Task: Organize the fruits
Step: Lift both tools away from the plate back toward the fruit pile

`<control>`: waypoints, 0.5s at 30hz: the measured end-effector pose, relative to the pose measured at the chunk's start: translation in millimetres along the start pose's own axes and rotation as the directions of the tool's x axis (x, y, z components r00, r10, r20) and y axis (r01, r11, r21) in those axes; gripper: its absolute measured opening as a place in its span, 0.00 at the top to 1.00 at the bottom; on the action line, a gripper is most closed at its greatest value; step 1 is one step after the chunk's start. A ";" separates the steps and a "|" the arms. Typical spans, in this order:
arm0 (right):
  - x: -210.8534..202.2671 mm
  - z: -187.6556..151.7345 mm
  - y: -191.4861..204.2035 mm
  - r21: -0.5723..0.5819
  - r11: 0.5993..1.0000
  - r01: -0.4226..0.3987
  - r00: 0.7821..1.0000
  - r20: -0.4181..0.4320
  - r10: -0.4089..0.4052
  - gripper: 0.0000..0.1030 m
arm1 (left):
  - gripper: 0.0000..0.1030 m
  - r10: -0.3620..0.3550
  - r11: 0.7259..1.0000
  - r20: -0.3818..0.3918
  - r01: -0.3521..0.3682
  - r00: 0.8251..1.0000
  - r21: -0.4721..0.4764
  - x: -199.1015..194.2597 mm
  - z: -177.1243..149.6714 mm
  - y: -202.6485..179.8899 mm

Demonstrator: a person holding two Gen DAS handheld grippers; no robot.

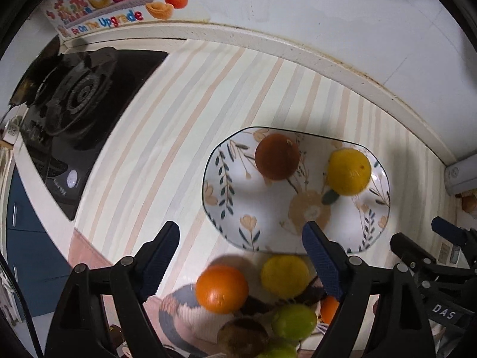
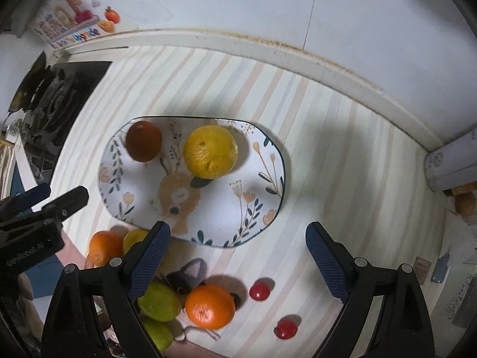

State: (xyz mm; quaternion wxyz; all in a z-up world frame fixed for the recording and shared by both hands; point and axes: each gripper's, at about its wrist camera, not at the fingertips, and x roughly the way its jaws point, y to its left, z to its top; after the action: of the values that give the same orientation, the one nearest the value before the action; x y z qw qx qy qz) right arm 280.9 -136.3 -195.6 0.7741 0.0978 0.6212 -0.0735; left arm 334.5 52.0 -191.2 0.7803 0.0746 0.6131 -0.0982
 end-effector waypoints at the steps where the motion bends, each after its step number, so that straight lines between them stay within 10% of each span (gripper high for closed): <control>1: -7.3 -4.5 0.3 -0.004 1.000 0.000 1.000 0.012 0.000 0.08 | 0.19 -0.004 1.000 0.006 0.004 1.000 -0.001 -4.7 -2.5 0.0; 15: -105.0 -62.9 -5.6 -0.040 0.999 -0.025 0.988 0.154 0.031 0.08 | 0.19 -0.023 0.999 0.153 0.026 0.988 -0.020 -97.2 -55.7 -3.8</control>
State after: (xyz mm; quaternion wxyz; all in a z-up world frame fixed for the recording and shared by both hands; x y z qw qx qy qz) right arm 197.2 -127.3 -106.6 0.8225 0.0860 0.5592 -0.0580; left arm 258.9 67.5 -110.0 0.8245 0.0506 0.5534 -0.1065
